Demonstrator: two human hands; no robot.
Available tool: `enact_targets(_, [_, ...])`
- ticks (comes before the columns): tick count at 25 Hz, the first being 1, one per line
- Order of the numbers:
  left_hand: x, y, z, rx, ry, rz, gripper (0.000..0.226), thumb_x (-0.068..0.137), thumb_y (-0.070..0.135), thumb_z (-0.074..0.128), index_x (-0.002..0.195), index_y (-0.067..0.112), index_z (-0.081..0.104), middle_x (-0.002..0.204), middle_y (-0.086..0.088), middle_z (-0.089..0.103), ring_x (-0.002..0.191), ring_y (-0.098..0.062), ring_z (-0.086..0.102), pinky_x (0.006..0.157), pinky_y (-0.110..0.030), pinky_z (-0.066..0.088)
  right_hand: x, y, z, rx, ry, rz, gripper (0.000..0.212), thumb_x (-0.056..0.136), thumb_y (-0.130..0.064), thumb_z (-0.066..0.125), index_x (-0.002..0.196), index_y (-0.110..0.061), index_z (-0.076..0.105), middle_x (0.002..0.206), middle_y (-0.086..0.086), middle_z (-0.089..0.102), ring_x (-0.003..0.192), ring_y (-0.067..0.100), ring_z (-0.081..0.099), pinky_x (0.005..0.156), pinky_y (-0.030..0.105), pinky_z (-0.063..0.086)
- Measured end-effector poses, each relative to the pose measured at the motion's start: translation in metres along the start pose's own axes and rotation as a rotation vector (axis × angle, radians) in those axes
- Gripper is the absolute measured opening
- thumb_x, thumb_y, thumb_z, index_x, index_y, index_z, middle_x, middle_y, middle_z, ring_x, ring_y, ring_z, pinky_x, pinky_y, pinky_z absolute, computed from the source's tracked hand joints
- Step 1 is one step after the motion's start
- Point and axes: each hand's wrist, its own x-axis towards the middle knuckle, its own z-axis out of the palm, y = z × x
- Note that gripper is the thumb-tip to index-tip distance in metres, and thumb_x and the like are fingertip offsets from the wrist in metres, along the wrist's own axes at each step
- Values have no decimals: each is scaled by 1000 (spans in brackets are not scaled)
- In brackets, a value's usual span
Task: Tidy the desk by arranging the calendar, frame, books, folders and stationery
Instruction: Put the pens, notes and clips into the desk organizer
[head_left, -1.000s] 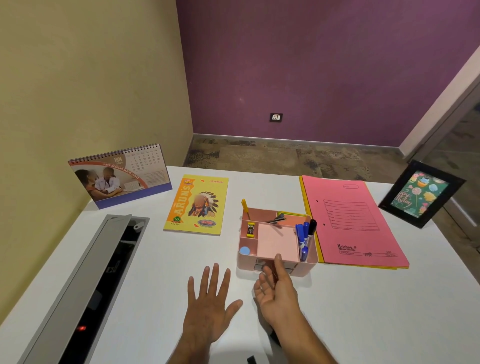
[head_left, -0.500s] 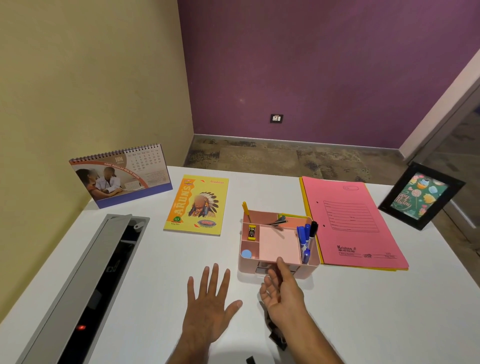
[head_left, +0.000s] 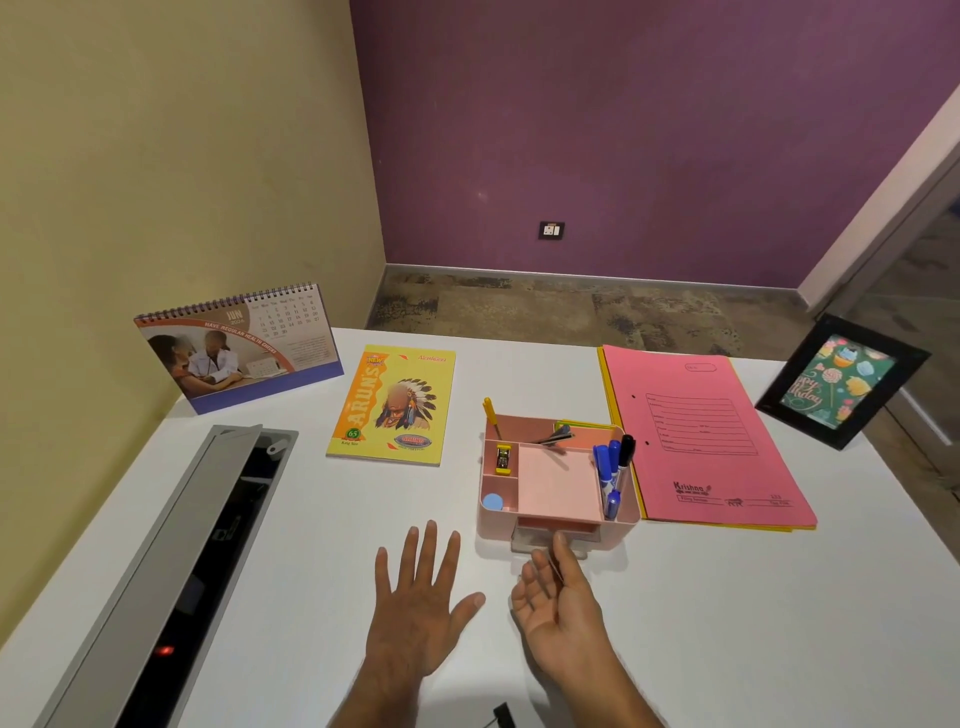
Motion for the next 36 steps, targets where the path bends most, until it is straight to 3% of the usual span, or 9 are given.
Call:
enact_targets(10, [-3, 6, -18, -45, -90, -15, 76, 92, 73, 9, 145, 24, 33, 151, -13, 42, 150, -21, -21, 113, -55, -3, -14, 13, -22, -27, 3, 7, 63, 66, -39, 82, 116, -6, 63, 111, 9, 63, 90, 21, 60, 67, 34, 51])
enact_targets(15, [-6, 15, -28, -52, -133, -27, 81, 90, 74, -1, 153, 25, 14, 166, -4, 0, 151, -23, -15, 114, -59, -4, -14, 11, -29, -119, 16, -42, 68, 60, -45, 85, 112, -5, 67, 105, 13, 66, 89, 24, 64, 66, 36, 55])
enact_targets(19, [-4, 22, -34, -80, -257, -79, 87, 94, 67, -2, 132, 22, 63, 139, -13, 58, 125, -35, 57, 86, -69, 47, -19, 9, -41, -302, 11, -140, 55, 66, -43, 86, 106, -10, 69, 91, 14, 70, 73, 24, 64, 62, 33, 55])
enact_targets(22, [-6, 26, -38, 37, -206, -87, 102, 82, 69, -24, 147, 29, 44, 156, -10, 36, 140, -37, 40, 99, -71, 36, -27, 13, -57, -563, -42, -421, 54, 60, -45, 87, 104, -22, 67, 80, 3, 72, 65, 20, 61, 56, 30, 51])
enact_targets(24, [-9, 24, -41, -6, -292, -77, 110, 68, 70, -37, 156, 32, 16, 164, -7, 7, 150, -35, 16, 110, -70, 20, -32, 20, -77, -1008, -128, -897, 49, 67, -58, 75, 109, -34, 66, 97, -12, 71, 86, 12, 66, 72, 20, 52])
enact_targets(26, [-14, 23, -49, 30, -303, -59, 98, 87, 62, -23, 144, 29, 50, 153, -10, 41, 136, -36, 47, 95, -70, 42, -26, 29, -104, -1600, -379, -1428, 44, 87, -61, 55, 123, -37, 59, 127, -16, 63, 119, 8, 57, 99, 23, 42])
enact_targets(28, [-22, 27, -49, -6, -289, -63, 87, 98, 55, -5, 121, 23, 72, 129, -10, 66, 112, -34, 67, 76, -66, 53, -13, 36, -131, -2118, -591, -1813, 41, 98, -50, 40, 132, -29, 48, 142, -5, 52, 130, 14, 50, 108, 39, 36])
enact_targets(31, [-23, 27, -48, -11, -244, -69, 86, 98, 55, -3, 117, 22, 74, 125, -10, 69, 108, -34, 69, 74, -66, 53, -7, 32, -150, -2549, -664, -1768, 53, 94, -37, 33, 145, -25, 31, 153, -4, 36, 135, 13, 45, 104, 34, 49])
enact_targets(36, [-24, 26, -37, -46, -245, -54, 87, 98, 58, -2, 121, 19, 71, 129, -14, 65, 112, -39, 66, 78, -71, 48, -16, 25, -142, -2622, -598, -1859, 43, 99, -48, 42, 134, -26, 51, 142, -4, 54, 125, 16, 57, 100, 46, 46])
